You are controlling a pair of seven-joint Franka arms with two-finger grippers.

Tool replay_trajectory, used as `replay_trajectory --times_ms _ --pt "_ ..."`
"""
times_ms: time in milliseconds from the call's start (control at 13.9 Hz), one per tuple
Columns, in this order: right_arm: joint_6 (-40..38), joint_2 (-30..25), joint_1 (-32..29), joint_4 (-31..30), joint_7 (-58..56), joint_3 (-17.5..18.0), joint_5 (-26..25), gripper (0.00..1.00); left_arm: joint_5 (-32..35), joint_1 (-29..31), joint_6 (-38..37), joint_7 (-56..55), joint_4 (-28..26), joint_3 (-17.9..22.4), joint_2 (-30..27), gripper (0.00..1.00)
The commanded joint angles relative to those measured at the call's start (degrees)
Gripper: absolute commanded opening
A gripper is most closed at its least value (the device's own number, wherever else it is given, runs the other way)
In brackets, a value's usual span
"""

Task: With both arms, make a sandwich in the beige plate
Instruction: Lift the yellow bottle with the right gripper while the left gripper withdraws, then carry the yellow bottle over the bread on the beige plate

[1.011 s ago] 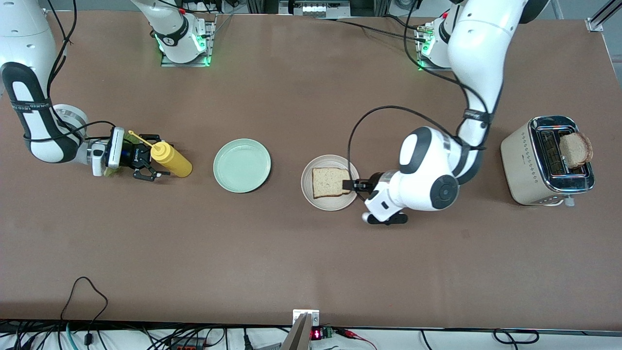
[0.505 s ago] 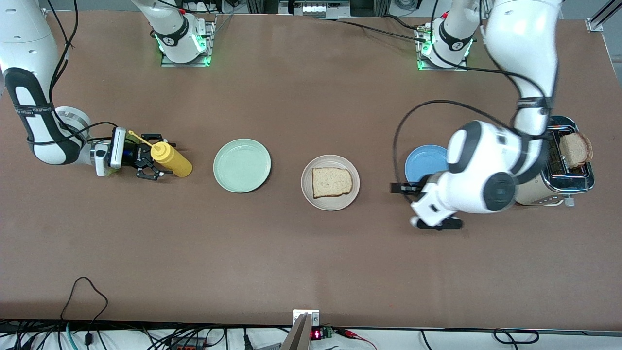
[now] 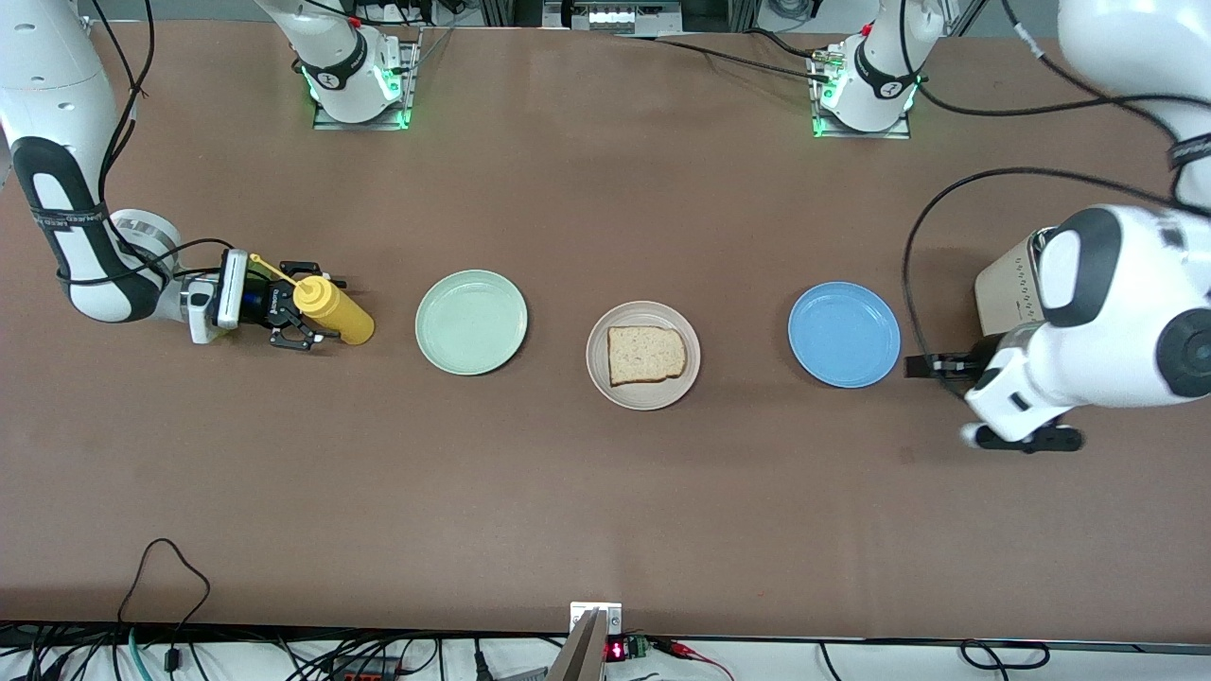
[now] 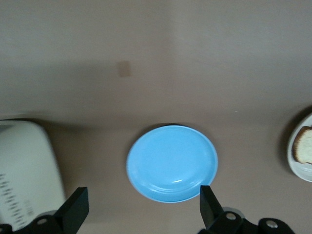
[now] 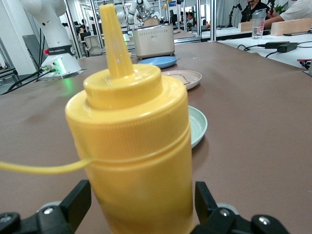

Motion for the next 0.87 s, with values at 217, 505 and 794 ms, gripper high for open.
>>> replay_trajectory --times_ms 217,505,794 --pt "-0.9 0.3 -0.2 0.8 -0.9 0.1 1.1 0.16 3.6 0.7 -2.5 0.0 -2.9 -0.5 -8.4 1.0" --pt "0.1 -3.0 0.5 1.4 7.1 1.9 1.1 0.12 3.5 2.7 5.2 -0.1 -9.8 -0.5 -17.4 1.0" --pt "4.8 -9.8 3.1 1.2 19.2 4.6 0.6 0.12 3.3 4.7 3.6 0.1 -13.5 -0.6 -23.4 1.0"
